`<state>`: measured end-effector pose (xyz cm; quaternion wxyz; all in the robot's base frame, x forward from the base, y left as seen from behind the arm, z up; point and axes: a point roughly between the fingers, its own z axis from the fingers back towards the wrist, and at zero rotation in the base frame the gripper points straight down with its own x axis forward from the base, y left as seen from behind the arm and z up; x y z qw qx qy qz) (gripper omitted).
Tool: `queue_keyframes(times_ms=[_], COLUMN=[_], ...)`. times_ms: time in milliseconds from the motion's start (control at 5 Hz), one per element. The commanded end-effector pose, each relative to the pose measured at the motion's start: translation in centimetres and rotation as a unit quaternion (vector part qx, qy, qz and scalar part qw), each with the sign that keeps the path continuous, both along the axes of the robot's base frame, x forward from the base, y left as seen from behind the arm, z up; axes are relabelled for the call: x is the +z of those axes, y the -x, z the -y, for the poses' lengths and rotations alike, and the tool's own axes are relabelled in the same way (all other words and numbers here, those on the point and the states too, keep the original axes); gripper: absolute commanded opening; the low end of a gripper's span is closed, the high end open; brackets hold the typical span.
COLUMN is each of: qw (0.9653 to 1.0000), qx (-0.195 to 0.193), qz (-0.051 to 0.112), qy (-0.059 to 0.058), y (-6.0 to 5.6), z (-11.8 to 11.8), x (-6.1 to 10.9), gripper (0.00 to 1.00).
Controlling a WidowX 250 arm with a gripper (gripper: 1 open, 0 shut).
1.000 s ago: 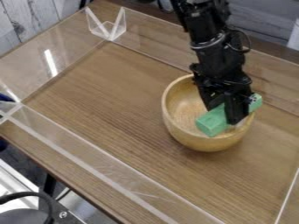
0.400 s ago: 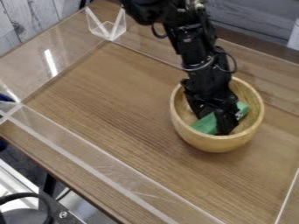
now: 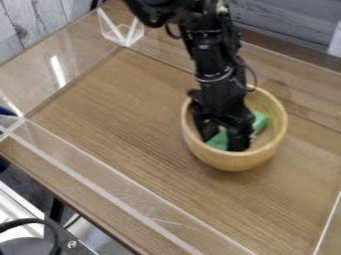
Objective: Put the green block in the brown bowl
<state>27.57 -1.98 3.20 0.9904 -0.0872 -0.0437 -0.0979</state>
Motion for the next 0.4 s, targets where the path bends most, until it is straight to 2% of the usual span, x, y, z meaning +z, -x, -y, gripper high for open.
queue_keyframes(times_ms=[0,200], qw=[0.9982,0.9977], qx=[0.006,0.02], qz=[0.055,0.062], qy=[-0.021,-0.021], y=[-0.9,-1.7], z=[-0.1,0.1], x=[2.4,3.7], gripper=[1.0,1.0])
